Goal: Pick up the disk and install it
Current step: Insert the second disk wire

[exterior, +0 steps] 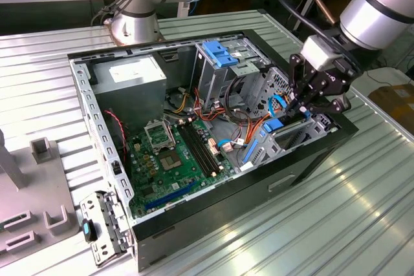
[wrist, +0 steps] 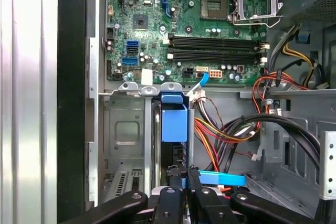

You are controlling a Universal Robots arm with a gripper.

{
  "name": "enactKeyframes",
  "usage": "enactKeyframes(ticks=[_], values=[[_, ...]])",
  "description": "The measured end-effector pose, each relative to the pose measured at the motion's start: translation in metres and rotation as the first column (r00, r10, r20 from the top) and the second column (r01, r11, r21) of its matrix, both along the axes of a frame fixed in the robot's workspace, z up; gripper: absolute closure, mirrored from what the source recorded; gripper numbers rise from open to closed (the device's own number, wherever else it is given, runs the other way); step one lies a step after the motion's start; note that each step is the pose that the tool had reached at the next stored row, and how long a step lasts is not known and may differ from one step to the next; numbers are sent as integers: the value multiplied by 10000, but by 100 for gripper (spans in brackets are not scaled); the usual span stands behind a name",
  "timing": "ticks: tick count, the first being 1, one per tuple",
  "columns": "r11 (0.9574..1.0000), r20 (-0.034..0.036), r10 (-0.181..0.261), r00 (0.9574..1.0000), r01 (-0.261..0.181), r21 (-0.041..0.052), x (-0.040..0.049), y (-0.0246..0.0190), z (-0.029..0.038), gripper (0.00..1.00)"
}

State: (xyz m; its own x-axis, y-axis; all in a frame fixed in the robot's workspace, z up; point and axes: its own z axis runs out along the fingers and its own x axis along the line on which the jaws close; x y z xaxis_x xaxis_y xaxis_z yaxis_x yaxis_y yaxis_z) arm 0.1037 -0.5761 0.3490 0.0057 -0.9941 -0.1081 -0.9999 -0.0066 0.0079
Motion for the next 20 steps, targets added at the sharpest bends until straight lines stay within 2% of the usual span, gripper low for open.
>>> enactKeyframes(ticks=[2,10,13,14,20], values=[[10000,32,1,10000,-1,30,-6,-2,-4,84],[10000,34,0,10000,-1,51,-7,-6,-15,84],[9999,52,5,10000,-6,122,-6,-6,-16,84],[9999,69,36,10000,-37,124,-6,-7,-16,84],[9999,71,40,10000,-41,129,-7,-26,-15,84]])
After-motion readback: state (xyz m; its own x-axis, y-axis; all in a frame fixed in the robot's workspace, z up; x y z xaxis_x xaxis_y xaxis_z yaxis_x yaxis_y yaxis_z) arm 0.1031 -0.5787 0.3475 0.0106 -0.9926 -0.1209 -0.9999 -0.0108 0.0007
